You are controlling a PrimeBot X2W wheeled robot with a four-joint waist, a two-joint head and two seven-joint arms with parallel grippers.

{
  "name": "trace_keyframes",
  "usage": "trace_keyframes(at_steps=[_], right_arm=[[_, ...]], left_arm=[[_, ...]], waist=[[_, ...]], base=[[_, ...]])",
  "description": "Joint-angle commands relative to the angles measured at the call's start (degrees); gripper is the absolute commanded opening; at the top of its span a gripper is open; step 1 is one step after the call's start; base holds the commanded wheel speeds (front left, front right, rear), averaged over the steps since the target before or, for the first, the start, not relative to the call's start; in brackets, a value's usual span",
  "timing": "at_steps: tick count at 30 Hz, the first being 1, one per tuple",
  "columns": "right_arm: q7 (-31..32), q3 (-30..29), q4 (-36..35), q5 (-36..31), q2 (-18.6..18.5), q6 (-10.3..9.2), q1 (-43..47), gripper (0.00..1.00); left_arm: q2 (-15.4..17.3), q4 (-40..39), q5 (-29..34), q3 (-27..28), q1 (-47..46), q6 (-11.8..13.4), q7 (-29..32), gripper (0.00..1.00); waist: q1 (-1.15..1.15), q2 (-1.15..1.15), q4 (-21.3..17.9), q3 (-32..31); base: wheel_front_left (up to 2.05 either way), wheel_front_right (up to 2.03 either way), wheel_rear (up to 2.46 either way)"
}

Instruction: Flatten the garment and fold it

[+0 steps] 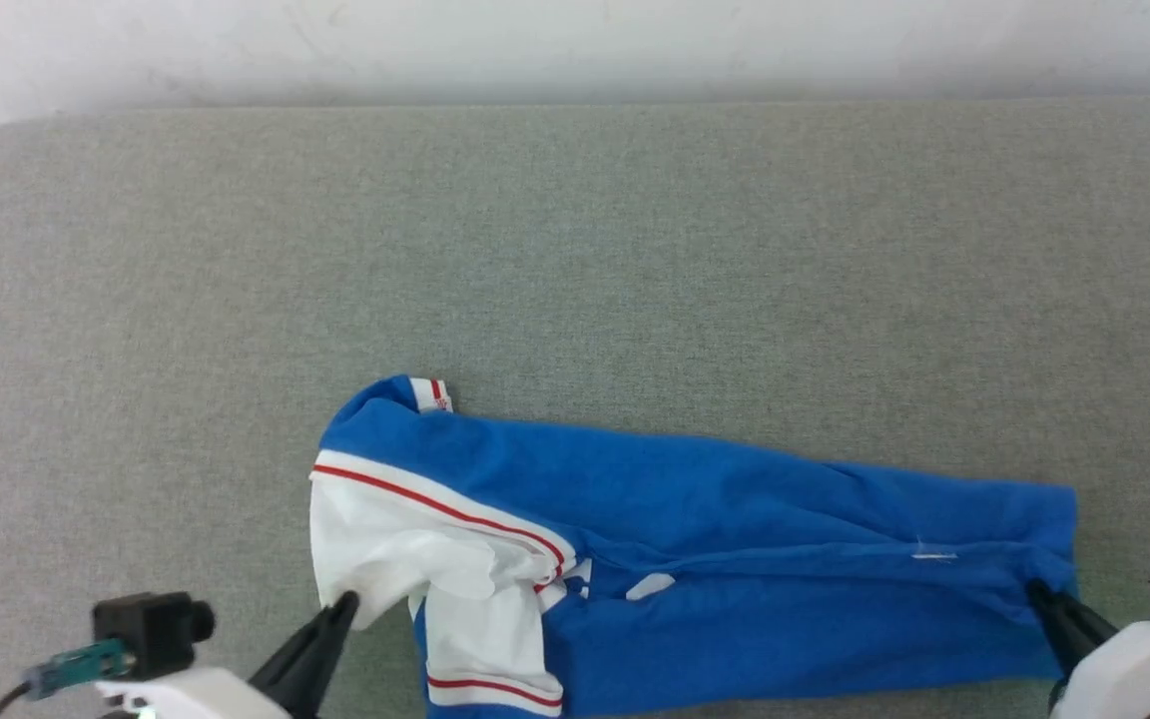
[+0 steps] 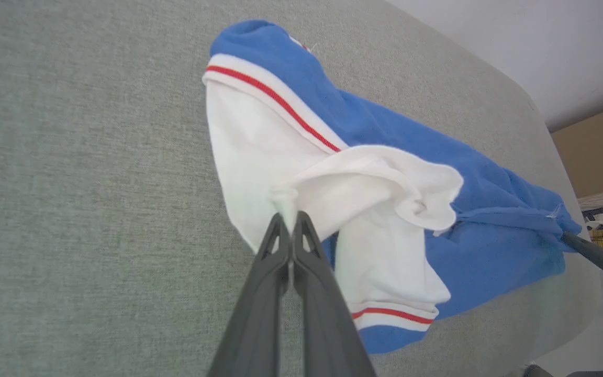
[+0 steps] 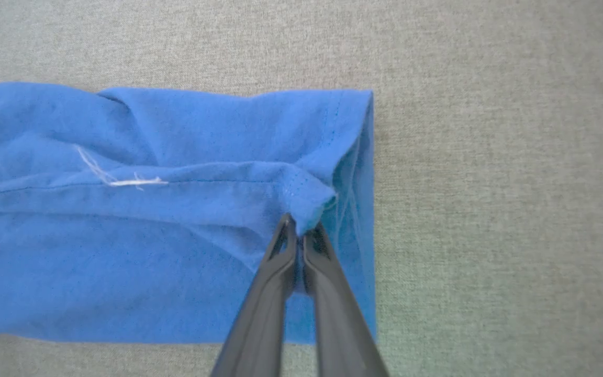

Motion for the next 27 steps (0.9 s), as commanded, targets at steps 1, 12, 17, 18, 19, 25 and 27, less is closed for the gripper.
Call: trace_keyframes(at_steps=[1,12,17,18,19,25,27], right_arm=[[-0.8,0.3,0.7,-0.5,0.5,-0.05,-1.0,1.00],[-1.4,-2.1,-3.6,1.7,1.5,-0.05,-2.4,1.00],[0.1,-6.9,-7.4,1.8,2.5,-0.05,-1.5,1.00],[0.5,-7.7,-7.4,1.6,3.0,-0.05,-1.4,1.00],[0.8,-8.3,-7.3,1.2,3.5,-0.05,-1.4,1.00],[2.9,-7.0,-3.0,1.0,5.7,-0.05,-2.2,1.00],[3.0,-6.7,-0.9,0.8,6.1,-0.05,-3.0,1.00]], left_arm=[[-1.4,1.2,0.6,-0.7,-1.6,0.3,-0.3,0.77],[-4.9,2.4,2.1,2.2,-3.6,2.6,-6.0,1.00],[-5.8,-1.4,5.9,8.8,-2.2,7.3,-14.8,1.00],[-6.0,-1.9,7.5,9.8,-2.0,8.3,-15.9,1.00],[-6.1,-2.4,9.5,10.8,-1.9,9.4,-16.6,1.00],[-8.7,-3.8,17.6,12.4,-1.6,11.7,-17.8,1.00],[-9.0,-3.4,19.0,12.0,-1.4,11.6,-17.9,1.00]], waist=[[0.00,0.00,-0.3,-0.1],[0.00,0.00,-1.4,0.0],[0.00,0.00,-1.3,0.6],[0.00,0.00,-1.4,0.8],[0.00,0.00,-1.3,0.9],[0.00,0.00,-0.9,2.2],[0.00,0.00,-0.7,2.4]], base=[[0.00,0.00,0.00],[0.00,0.00,0.00],[0.00,0.00,0.00],[0.00,0.00,0.00],[0.00,0.00,0.00],[0.00,0.00,0.00],[0.00,0.00,0.00]])
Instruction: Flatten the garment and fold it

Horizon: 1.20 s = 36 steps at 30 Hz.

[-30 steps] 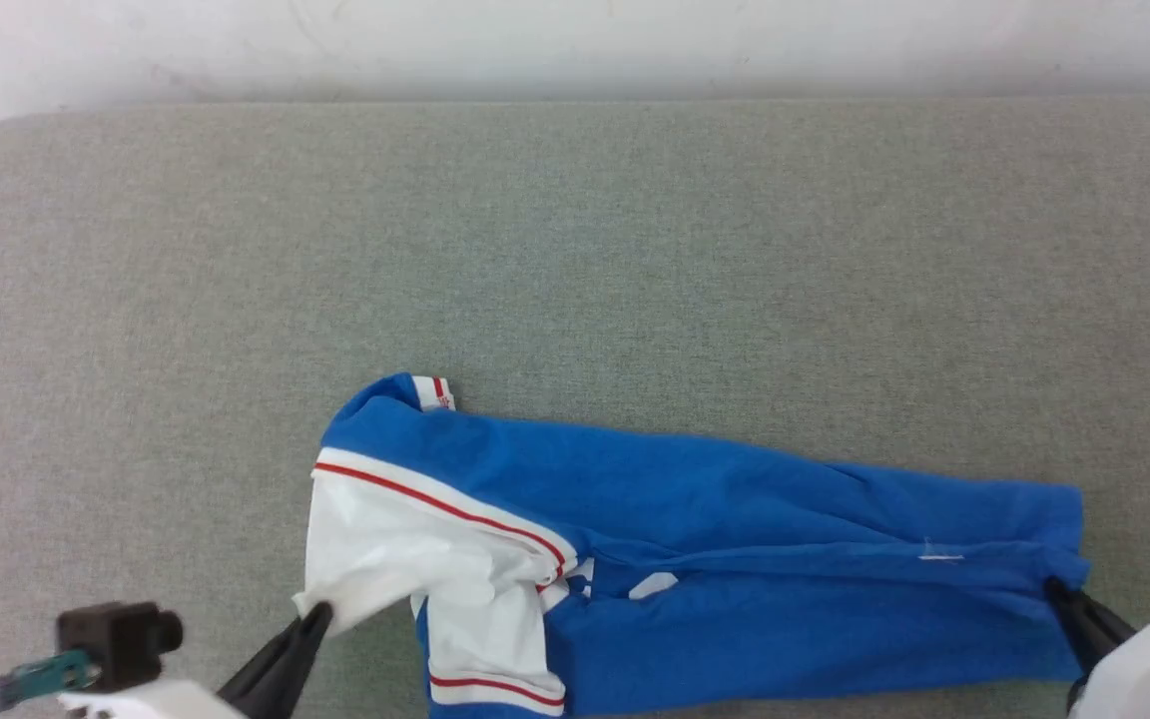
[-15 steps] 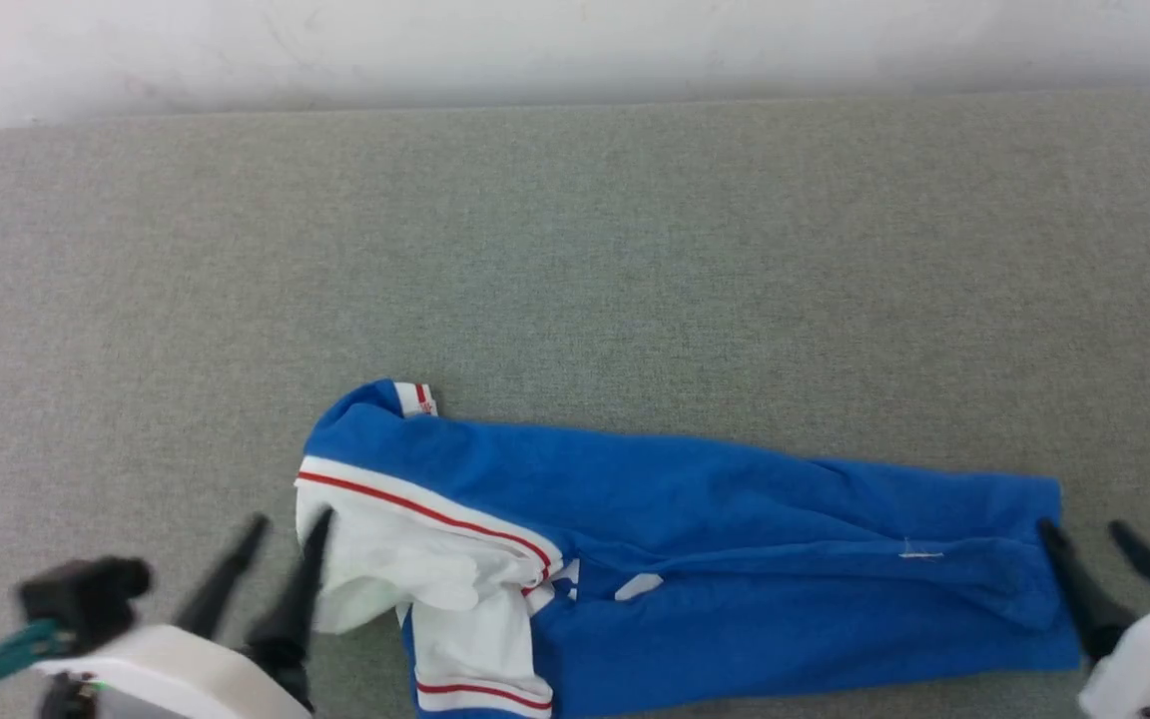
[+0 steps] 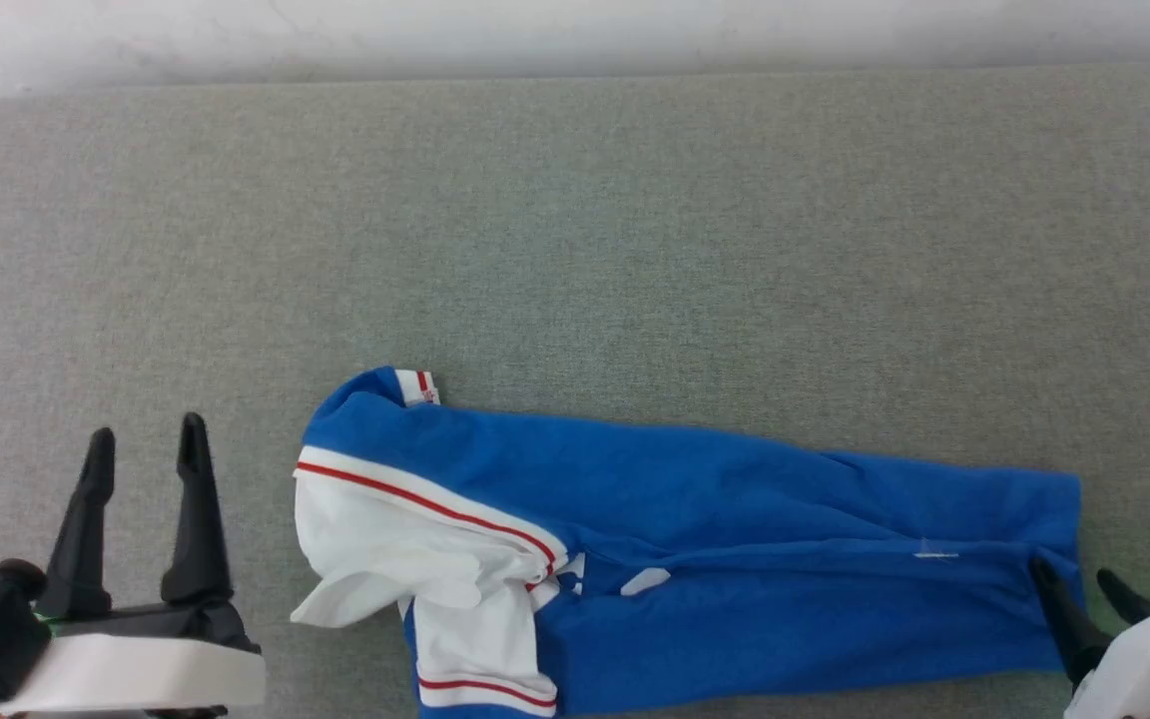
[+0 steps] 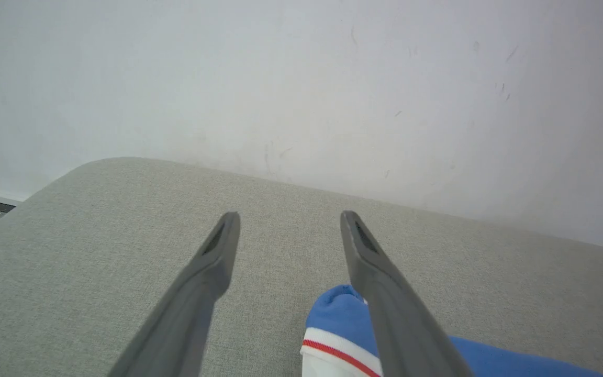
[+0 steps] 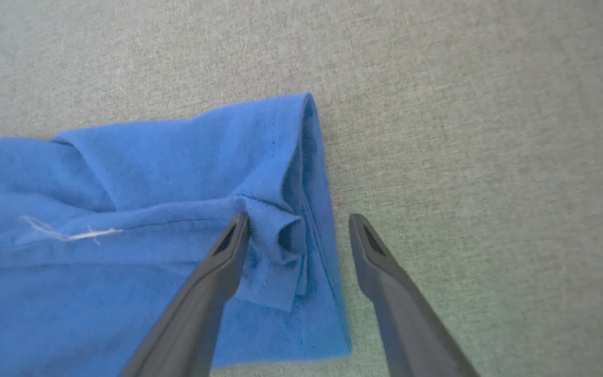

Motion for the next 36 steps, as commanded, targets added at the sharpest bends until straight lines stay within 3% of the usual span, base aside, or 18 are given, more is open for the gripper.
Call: trace_keyframes(at_steps=[1,9,10,11,18,24,31,36], right_arm=[[-0.1,0.0,0.4,-0.3,0.1,-0.04,-0.8,1.00],[0.9,1.2,7.2,-1.3,0.4,-0.04,-2.1,1.00],[1.5,1.5,7.6,-0.6,0.4,-0.04,-2.3,0.42],[1.8,1.6,8.0,0.3,0.5,-0.04,-2.4,0.00],[1.2,0.7,5.6,0.2,0.5,-0.04,-4.0,0.00],[-0.8,-7.2,2.6,-4.3,0.1,-0.04,-6.2,0.00],[-1.8,-17.2,4.3,-7.7,-4.1,-0.04,-4.2,0.00],[-1.4,-15.2,3.6,-5.8,-3.3,-0.04,-2.9,0.00]], left_arm=[[-0.2,0.3,0.7,-0.1,0.5,0.3,-0.2,1.00],[0.0,1.3,2.3,-1.2,-0.2,0.0,0.0,1.00],[0.0,1.4,2.2,-1.3,-0.2,0.0,0.1,1.00],[0.0,1.5,2.2,-1.4,-0.2,-0.1,0.1,1.00],[0.0,2.2,2.2,-1.6,-0.2,-0.1,0.2,1.00],[-0.2,2.9,2.6,-2.3,-0.3,-0.4,0.1,1.00],[-0.5,3.9,2.4,-3.0,0.4,-0.6,0.3,1.00],[-0.2,4.0,2.2,-3.3,1.1,-0.5,0.7,1.00]], waist=[[-0.01,0.00,0.4,0.2],[-0.01,0.00,2.0,0.8],[-0.01,0.00,2.1,0.9],[-0.01,0.00,2.1,0.8],[-0.01,0.00,1.8,-0.2],[-0.01,0.00,1.3,-0.8],[-0.01,0.00,1.1,-1.6],[-0.01,0.00,0.5,-2.3]], base=[[0.00,0.00,0.00],[0.00,0.00,0.00],[0.00,0.00,0.00],[0.00,0.00,0.00],[0.00,0.00,0.00],[0.00,0.00,0.00],[0.00,0.00,0.00],[0.00,0.00,0.00]])
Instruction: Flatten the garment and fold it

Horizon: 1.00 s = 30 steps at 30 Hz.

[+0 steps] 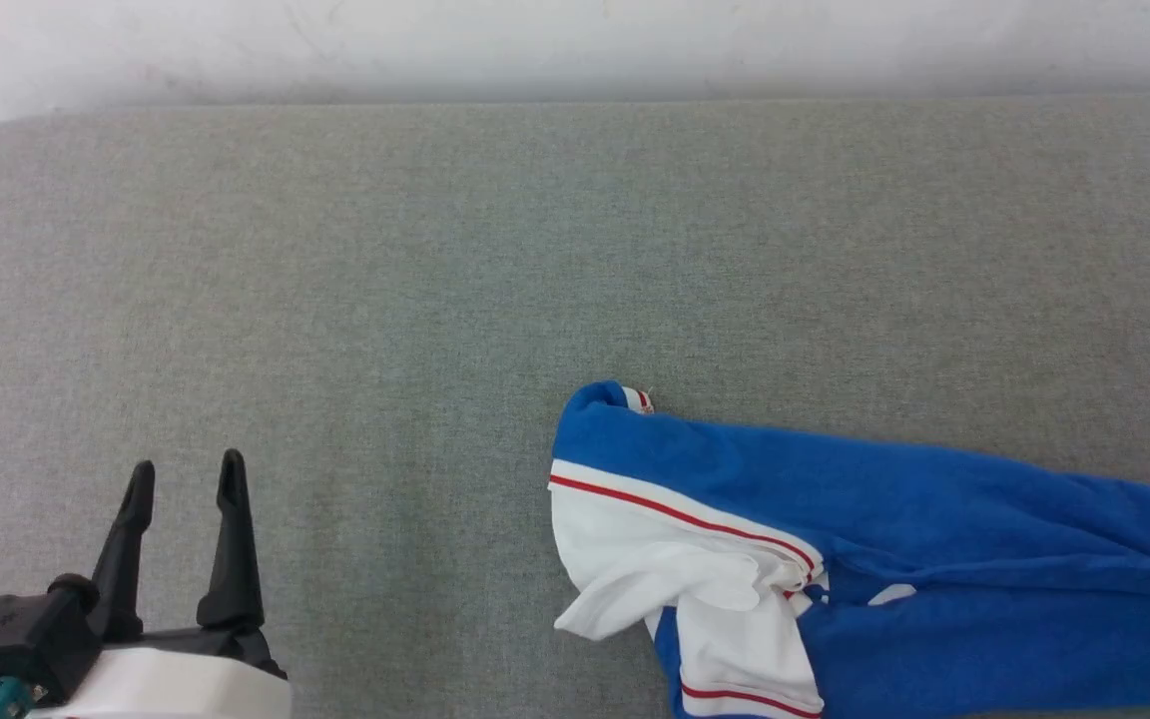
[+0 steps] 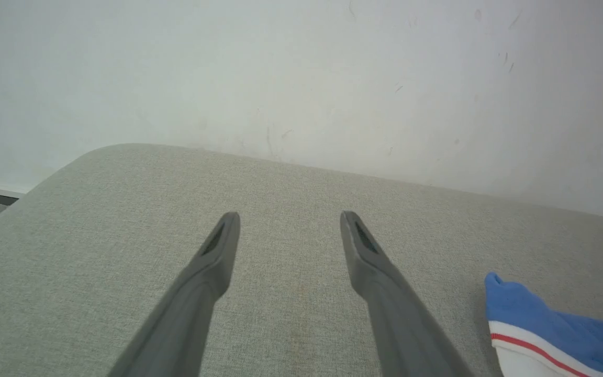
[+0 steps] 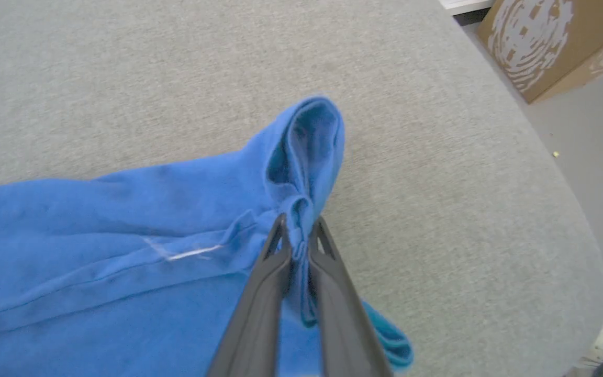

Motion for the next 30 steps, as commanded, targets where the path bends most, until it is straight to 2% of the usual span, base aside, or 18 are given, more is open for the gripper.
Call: trace_keyframes(at_steps=[1,5,11,19,25,30], right_arm=[[0.6,3.0,-1.3,1.0,0.7,-0.05,0.6,0.00],[2.5,11.8,-5.1,4.0,2.1,-0.05,1.3,0.00],[6.1,28.5,-11.1,7.7,3.1,-0.05,0.1,0.00],[10.1,45.4,-15.3,8.6,3.2,-0.05,-5.5,0.00],[11.3,52.9,-14.9,8.8,3.6,-0.05,-8.9,0.00],[10.6,56.1,-9.9,7.2,4.1,-0.05,-12.0,0.00]], left_arm=[[0.1,0.2,0.0,-0.2,0.8,-0.4,0.2,1.00],[-0.3,0.3,-0.2,-0.9,0.6,-0.7,0.4,1.00],[-1.0,0.7,-0.2,-1.7,-0.4,-0.9,0.7,1.00],[-1.6,1.2,-0.7,-1.9,-0.9,-1.4,0.5,1.00],[-2.6,1.6,-0.9,-2.3,-1.3,-1.8,0.3,1.00],[-3.5,2.5,-1.0,-2.6,-1.8,-2.4,0.1,1.00]], waist=[[0.00,0.00,-0.4,-0.4],[0.00,0.00,-0.9,-0.8],[0.00,0.00,-0.9,-0.9],[0.00,0.00,1.5,-0.6],[0.00,0.00,3.4,0.0],[0.00,0.00,4.9,0.6]], base=[[0.00,0.00,0.00],[0.00,0.00,0.00],[0.00,0.00,0.00],[0.00,0.00,0.00],[0.00,0.00,0.00],[0.00,0.00,0.00]])
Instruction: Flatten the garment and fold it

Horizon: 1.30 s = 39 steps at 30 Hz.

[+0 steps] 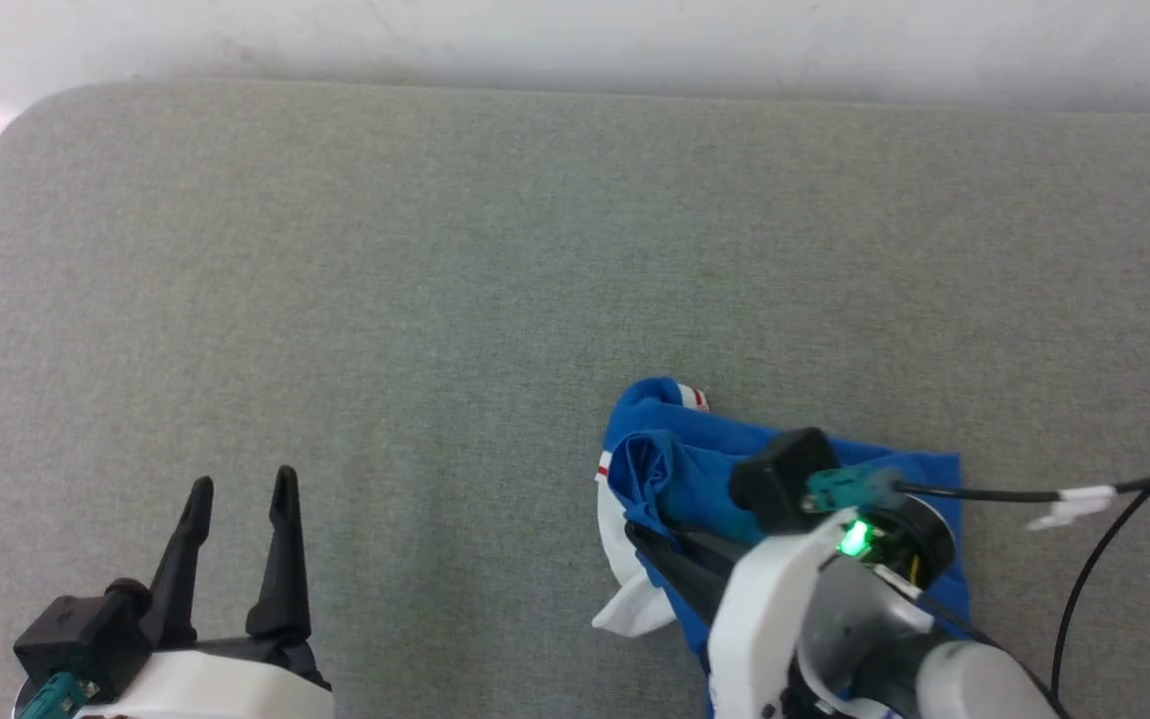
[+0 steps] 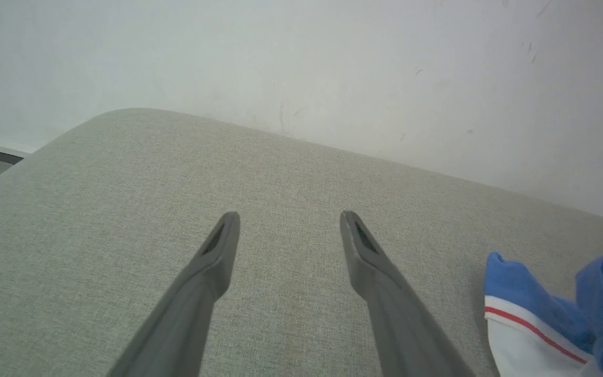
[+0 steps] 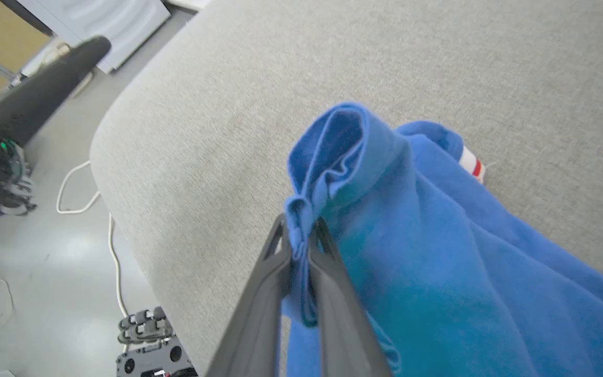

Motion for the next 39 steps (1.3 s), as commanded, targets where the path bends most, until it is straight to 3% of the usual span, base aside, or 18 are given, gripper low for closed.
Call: trace_keyframes(at_steps=[1,6,7,8,9,13,18,28,31,34,39], right_arm=[[-0.6,0.8,1.8,-1.6,0.1,-0.04,-1.7,0.00],[-2.3,1.3,11.0,-4.3,0.3,-0.04,-3.5,0.00],[-2.8,1.5,12.8,-5.7,0.3,-0.04,-4.1,0.09],[-3.3,1.6,14.4,-6.9,0.3,-0.04,-4.5,0.49],[-3.7,1.3,16.0,-7.4,0.3,-0.04,-4.6,1.00],[-5.9,1.4,17.8,-5.8,0.3,-0.04,-5.4,1.00],[-6.7,-1.7,13.8,-3.2,0.3,-0.04,-5.3,1.00],[-4.8,-23.4,-3.4,-3.4,0.3,-0.04,6.7,1.00],[-2.9,-27.2,-6.4,-1.1,0.3,-0.04,12.2,1.00],[-2.2,-28.5,-7.1,-0.2,0.3,-0.04,15.8,1.00],[-4.1,-30.1,-1.5,2.7,0.3,-0.04,16.7,1.00]], left_arm=[[-0.4,0.4,-0.4,0.0,-1.3,-0.6,-0.4,1.00],[-1.2,1.4,-0.6,-0.3,-1.8,-1.1,-0.5,1.00],[-1.4,1.6,-0.6,-0.4,-1.8,-1.2,-0.5,1.00],[-1.5,1.7,-0.6,-0.5,-1.9,-1.3,-0.6,1.00],[-1.6,1.9,-0.7,-0.6,-2.0,-1.5,-0.6,1.00],[-1.8,2.5,-0.8,-0.8,-2.0,-1.7,-0.6,1.00],[-1.8,2.7,-0.9,-0.9,-1.7,-1.7,-0.6,1.00],[-1.3,2.1,-0.5,-0.6,-1.3,-1.4,-0.7,1.00],[-1.0,1.7,-0.2,-0.6,-1.6,-1.2,-0.5,1.00],[-0.6,1.3,0.0,-0.6,-1.9,-1.2,-0.3,1.00],[-0.5,1.1,0.1,-0.8,-2.6,-1.3,0.1,1.00]], waist=[[0.00,0.00,0.9,0.6],[0.00,0.00,1.8,0.4],[0.00,0.00,1.9,0.3],[0.00,0.00,2.0,0.3],[0.00,0.00,2.1,0.1],[0.00,0.00,1.9,-0.5],[0.00,0.00,0.8,-1.0],[0.00,0.00,-2.1,-0.4],[0.00,0.00,-2.7,0.2],[0.00,0.00,-3.1,1.1],[0.00,0.00,-2.8,1.8]], base=[[0.00,0.00,0.00],[0.00,0.00,0.00],[0.00,0.00,0.00],[0.00,0.00,0.00],[0.00,0.00,0.00],[0.00,0.00,0.00],[0.00,0.00,0.00],[0.00,0.00,0.00],[0.00,0.00,0.00],[0.00,0.00,0.00],[0.00,0.00,0.00]])
